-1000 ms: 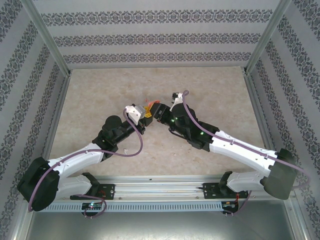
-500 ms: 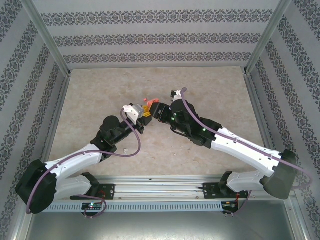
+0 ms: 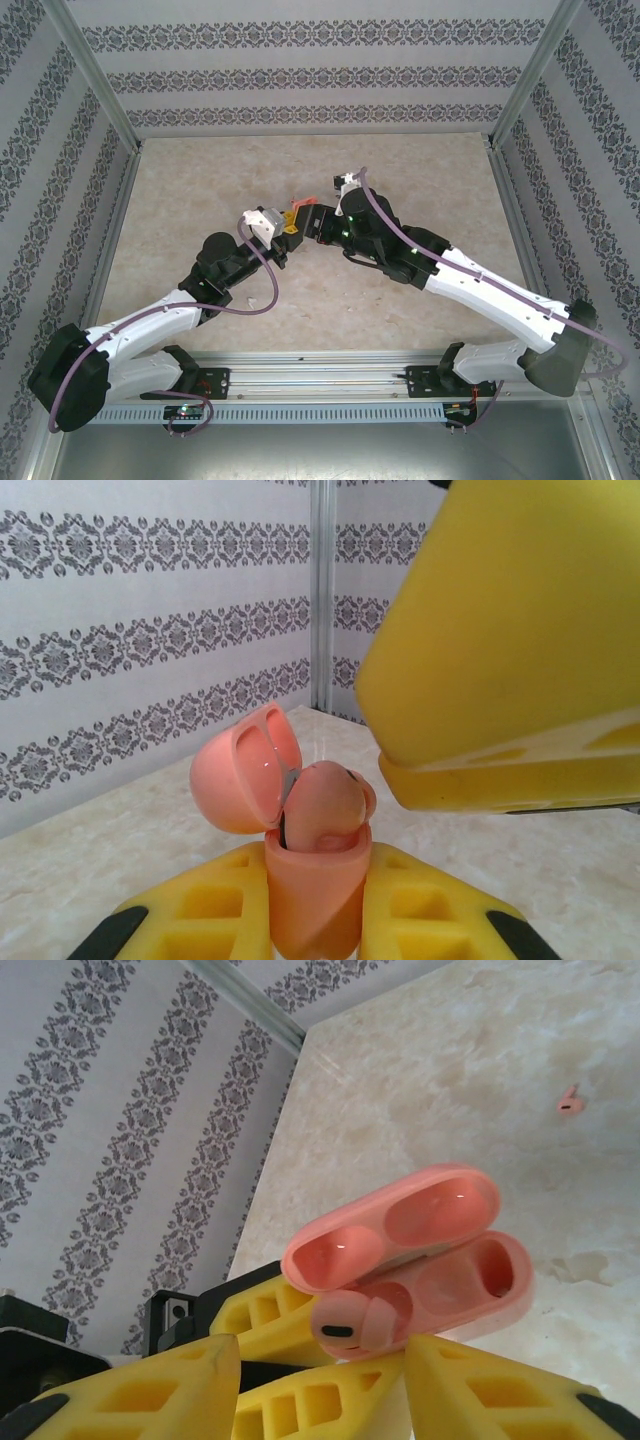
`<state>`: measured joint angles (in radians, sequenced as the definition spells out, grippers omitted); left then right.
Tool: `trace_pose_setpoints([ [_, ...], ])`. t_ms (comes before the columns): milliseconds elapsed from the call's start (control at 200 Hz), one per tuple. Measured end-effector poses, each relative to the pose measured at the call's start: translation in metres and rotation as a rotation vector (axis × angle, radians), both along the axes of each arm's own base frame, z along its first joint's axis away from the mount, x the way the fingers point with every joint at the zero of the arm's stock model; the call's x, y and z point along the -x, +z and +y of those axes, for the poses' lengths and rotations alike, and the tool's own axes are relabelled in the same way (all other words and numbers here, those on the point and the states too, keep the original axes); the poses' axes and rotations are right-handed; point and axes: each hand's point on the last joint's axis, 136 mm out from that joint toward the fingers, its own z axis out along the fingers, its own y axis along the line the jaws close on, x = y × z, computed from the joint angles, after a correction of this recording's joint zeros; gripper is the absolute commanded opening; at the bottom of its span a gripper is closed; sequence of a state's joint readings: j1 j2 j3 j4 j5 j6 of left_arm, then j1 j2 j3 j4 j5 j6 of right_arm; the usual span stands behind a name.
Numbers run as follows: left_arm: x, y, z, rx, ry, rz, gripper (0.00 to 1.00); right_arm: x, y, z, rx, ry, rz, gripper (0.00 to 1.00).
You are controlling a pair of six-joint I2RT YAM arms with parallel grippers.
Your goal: Insert the wireless bluetooth earbuds into the charging case
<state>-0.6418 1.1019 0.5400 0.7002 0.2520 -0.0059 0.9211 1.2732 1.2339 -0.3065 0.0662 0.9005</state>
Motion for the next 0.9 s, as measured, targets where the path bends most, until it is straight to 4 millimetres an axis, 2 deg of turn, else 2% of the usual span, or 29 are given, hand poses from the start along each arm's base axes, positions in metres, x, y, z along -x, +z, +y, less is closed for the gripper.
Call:
trace_pose_setpoints([
  [320,0.0011,0.0010,-0.0013,0.008,-0.011,0.014,0.00,0.0045,-0.0056,0.0020,0.031,0.032,0.022,0.36],
  [899,0.0041,0.0026,-0.0017,0.017,-0.024,0.022,0.00,-0.0018,-0.0080,-0.0001,0.053,0.036,0.051,0.31],
])
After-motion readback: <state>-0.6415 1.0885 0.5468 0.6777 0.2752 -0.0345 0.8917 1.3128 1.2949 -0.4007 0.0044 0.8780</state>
